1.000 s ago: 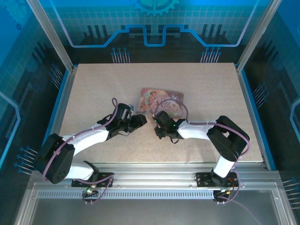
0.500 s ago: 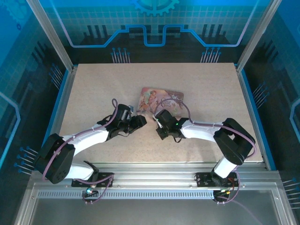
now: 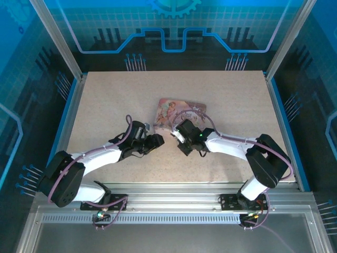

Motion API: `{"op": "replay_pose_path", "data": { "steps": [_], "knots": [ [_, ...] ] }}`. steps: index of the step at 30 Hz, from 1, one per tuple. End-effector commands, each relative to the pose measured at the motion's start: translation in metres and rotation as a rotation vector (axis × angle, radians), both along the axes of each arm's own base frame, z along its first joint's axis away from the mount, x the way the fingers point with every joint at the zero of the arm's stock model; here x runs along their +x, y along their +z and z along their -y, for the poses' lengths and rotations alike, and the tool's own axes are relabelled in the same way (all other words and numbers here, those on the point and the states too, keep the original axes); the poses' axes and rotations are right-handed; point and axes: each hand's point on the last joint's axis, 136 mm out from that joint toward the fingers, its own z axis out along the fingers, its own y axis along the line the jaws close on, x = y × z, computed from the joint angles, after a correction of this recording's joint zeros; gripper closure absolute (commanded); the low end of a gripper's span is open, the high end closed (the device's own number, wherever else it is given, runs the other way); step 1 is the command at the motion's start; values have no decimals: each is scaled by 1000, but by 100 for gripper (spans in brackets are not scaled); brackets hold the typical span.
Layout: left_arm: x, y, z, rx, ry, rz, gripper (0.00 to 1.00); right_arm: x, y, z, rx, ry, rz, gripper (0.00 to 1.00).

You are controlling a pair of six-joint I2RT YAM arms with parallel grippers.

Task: Unlock a padlock with a key

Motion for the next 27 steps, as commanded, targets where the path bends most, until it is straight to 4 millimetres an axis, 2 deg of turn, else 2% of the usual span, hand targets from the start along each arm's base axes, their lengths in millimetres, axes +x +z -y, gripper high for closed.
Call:
{"op": "replay_pose_path", "data": {
  "steps": [1, 14, 27],
  "knots": [
    [-1, 5, 1, -31, -10, 18, 41, 7, 16, 3, -14, 24, 43, 100],
    [-3, 3, 2, -44, -8, 4, 41, 18, 32, -9, -14, 101, 153, 100],
    [-3, 3, 2, -42, -5, 3, 40, 23, 38, -26, 35, 143, 173, 100]
  ]
}}
